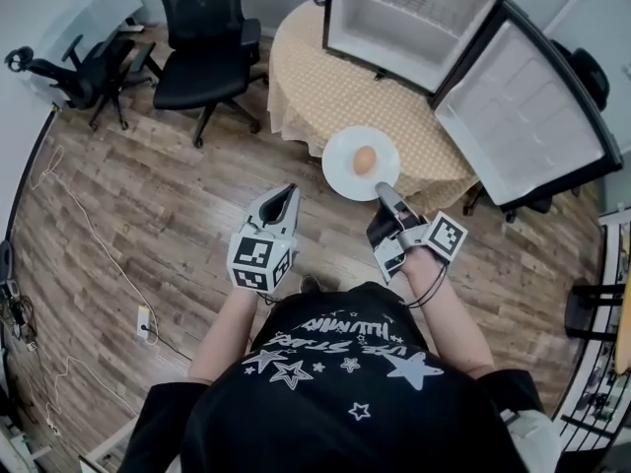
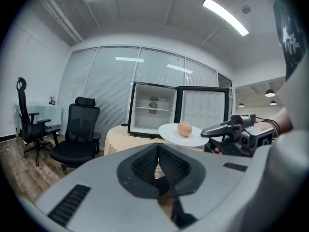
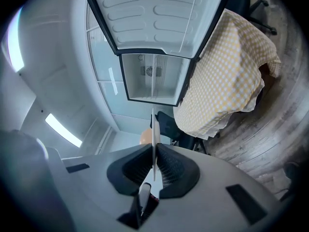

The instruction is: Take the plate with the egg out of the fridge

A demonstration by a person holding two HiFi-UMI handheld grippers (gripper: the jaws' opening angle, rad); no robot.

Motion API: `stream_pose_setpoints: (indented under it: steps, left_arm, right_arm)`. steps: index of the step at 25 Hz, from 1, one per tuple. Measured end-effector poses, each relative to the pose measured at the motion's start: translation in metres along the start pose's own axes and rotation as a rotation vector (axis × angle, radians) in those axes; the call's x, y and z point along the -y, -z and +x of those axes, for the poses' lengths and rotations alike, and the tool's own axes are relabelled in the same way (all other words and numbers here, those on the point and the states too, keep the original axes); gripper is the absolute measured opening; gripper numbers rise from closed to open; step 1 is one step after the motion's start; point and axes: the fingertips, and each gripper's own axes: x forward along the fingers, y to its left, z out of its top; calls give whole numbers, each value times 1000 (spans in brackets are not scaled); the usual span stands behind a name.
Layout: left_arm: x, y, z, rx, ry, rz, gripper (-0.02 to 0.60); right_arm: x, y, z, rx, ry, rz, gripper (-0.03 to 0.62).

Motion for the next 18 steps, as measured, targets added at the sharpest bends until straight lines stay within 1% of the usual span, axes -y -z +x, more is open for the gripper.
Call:
stream_pose_setpoints:
  steps: [5,9,14,18]
  left_arm:
    - [19,3,-4,4,-6,5,6]
    - [32,3,0,-5,-11,-3,6]
    - [78,8,-1,-7,-18,2,6]
    - [105,12,0,-13,-28,4,6]
  right_arm:
    - [1,1,-14,-15,-7,10,38]
    - [5,-5,-25,-30,10,17,38]
    - [14,-17,-67,-45,11,35,38]
    - [18,-27,-88,-54,12,50,38]
